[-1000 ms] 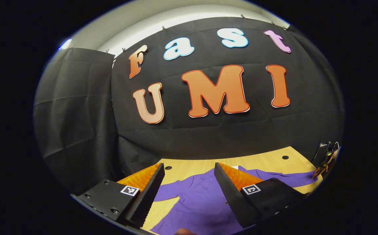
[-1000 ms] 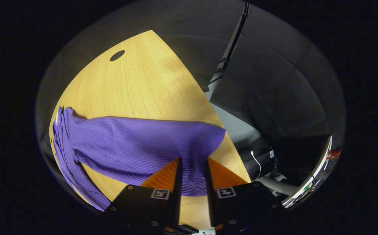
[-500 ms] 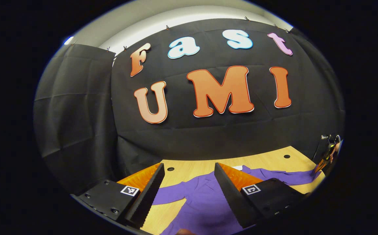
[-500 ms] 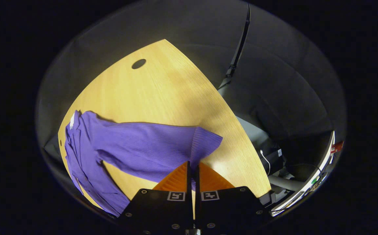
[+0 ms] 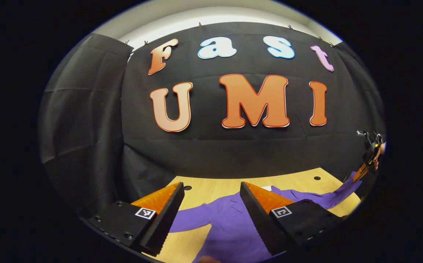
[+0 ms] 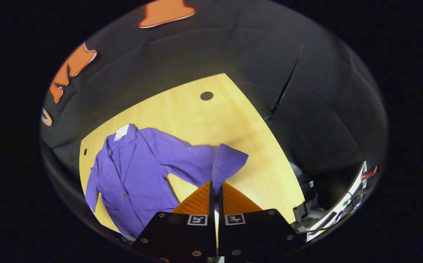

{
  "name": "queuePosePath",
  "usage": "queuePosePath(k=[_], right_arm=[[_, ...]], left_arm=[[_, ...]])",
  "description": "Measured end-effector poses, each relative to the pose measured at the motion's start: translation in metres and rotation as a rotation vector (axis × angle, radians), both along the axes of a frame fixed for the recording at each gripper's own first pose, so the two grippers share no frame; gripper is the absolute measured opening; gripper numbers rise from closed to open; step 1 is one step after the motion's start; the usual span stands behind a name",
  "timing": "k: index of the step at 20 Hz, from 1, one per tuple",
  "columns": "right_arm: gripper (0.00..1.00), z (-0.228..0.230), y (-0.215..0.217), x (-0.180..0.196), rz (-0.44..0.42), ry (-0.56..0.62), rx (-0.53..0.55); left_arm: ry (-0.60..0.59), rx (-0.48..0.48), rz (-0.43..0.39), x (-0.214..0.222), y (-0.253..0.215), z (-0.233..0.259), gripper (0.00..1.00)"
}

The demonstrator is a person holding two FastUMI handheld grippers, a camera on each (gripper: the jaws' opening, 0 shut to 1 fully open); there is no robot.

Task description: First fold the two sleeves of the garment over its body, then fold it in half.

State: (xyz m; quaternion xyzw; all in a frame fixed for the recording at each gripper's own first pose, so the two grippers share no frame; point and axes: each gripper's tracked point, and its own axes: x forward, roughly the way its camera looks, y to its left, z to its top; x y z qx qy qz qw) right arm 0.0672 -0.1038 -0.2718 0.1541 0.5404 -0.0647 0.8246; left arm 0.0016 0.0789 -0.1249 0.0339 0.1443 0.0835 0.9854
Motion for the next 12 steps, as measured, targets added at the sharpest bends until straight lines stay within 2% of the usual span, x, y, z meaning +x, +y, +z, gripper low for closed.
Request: queuePosePath(k=[7,12], right_arm=[[0.03,0.067,0.103,0.034,0.145,-0.097,-0.001],[0.03,0.091,0.194,0.061,0.261,-0.139,0.032]], left_arm=[[0.010,-0.018,0.032,-0.005,0.060,-0.011,0.98],[0.032,-0.016,0.120,-0.029,0.118,-0.023,0.98]])
